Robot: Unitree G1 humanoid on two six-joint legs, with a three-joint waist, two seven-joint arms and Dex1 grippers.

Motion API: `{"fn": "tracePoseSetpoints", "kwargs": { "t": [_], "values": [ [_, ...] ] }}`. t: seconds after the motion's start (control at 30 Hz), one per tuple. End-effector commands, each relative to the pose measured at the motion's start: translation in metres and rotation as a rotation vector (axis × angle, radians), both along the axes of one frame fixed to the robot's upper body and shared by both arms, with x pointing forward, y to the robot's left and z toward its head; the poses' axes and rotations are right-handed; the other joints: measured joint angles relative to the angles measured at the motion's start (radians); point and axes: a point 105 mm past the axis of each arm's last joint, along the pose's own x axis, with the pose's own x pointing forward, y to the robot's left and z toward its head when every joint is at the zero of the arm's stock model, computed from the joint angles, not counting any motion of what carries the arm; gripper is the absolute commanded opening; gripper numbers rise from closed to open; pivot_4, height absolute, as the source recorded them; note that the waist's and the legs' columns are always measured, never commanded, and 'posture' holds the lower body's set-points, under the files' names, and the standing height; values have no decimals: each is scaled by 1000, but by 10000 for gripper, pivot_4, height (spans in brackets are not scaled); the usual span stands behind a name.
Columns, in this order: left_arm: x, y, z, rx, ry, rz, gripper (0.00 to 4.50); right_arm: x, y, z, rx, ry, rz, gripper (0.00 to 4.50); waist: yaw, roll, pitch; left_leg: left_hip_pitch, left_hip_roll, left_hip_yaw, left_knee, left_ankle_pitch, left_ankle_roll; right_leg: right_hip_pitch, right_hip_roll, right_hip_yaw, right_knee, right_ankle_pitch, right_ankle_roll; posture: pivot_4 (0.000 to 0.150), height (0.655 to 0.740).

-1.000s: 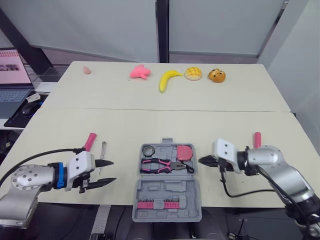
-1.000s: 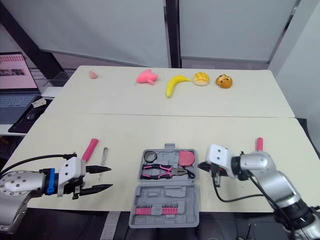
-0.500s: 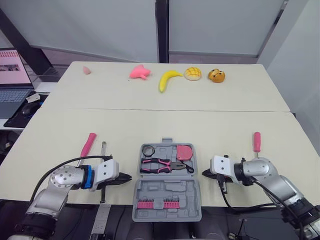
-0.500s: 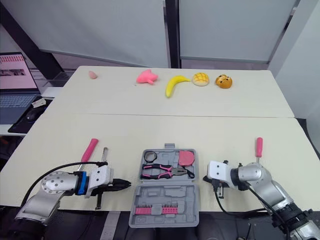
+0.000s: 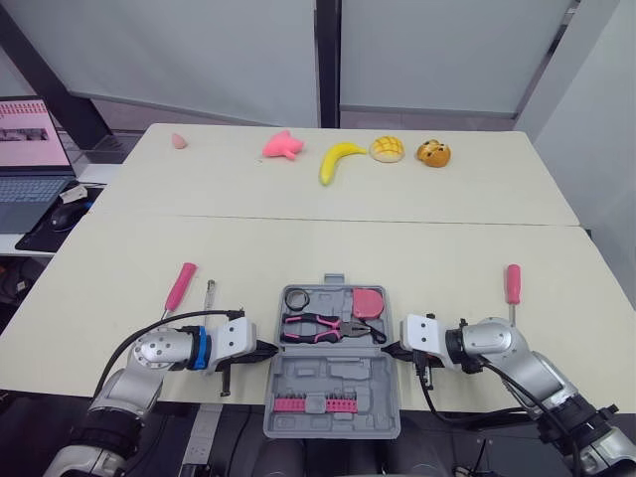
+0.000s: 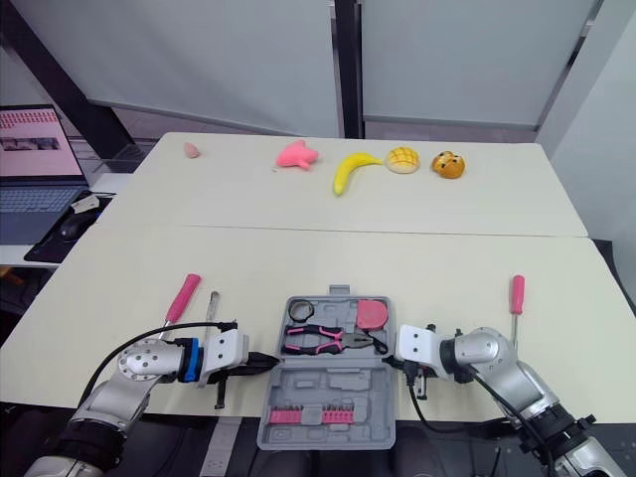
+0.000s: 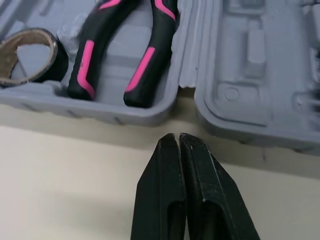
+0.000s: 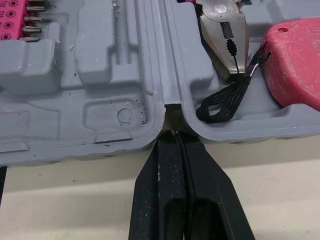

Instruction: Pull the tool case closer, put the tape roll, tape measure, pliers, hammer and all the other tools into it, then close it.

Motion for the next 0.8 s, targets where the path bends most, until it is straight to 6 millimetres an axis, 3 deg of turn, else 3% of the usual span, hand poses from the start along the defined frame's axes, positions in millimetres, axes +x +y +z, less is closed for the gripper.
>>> {"fn": "tracePoseSetpoints", "kwargs": {
  "t": [0.03,0.4,0.5,0.8],
  "values": [
    [4,-10,0,-17,-10,-13,907,5,9,11,27,-42,14,0,0,0,0,0,0,0,0,0,0,0,0,0,0,0,0,1500,7369],
    [18,-29,8,-46,-11,-33,907,17,15,18,62,-62,-30,0,0,0,0,0,0,0,0,0,0,0,0,0,0,0,0,1500,7369],
    [30,-33,8,-36,-15,-26,907,23,16,20,65,-68,-48,0,1,0,0,0,0,0,0,0,0,0,0,0,0,0,0,1500,7369],
    [51,-32,8,-9,-34,-4,907,33,13,22,56,-84,-84,0,1,0,0,0,-1,-1,0,0,0,0,0,0,0,0,1,1500,7369]
  ]
}}
